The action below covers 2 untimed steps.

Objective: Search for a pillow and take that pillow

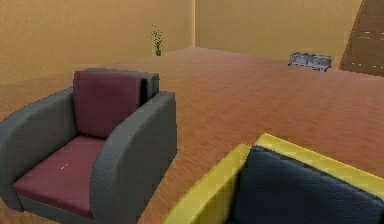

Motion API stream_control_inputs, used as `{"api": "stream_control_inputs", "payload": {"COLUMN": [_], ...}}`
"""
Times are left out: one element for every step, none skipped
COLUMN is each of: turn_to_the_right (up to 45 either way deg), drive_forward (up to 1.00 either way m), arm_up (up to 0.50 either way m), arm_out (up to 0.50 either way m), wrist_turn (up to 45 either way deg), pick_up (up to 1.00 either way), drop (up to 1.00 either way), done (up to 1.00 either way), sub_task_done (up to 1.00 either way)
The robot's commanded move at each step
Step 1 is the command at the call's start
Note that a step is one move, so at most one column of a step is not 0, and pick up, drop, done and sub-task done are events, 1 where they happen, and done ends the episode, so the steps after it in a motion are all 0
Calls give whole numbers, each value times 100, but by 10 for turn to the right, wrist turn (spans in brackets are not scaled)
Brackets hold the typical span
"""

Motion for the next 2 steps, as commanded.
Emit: {"api": "stream_control_inputs", "payload": {"turn_to_the_right": [0, 0], "drive_forward": [0, 0], "arm_up": [0, 0], "arm_out": [0, 0], "wrist_turn": [450, 450], "pick_up": [0, 0], "drop": [0, 0], "done": [0, 0], "sub_task_done": [0, 0]}}
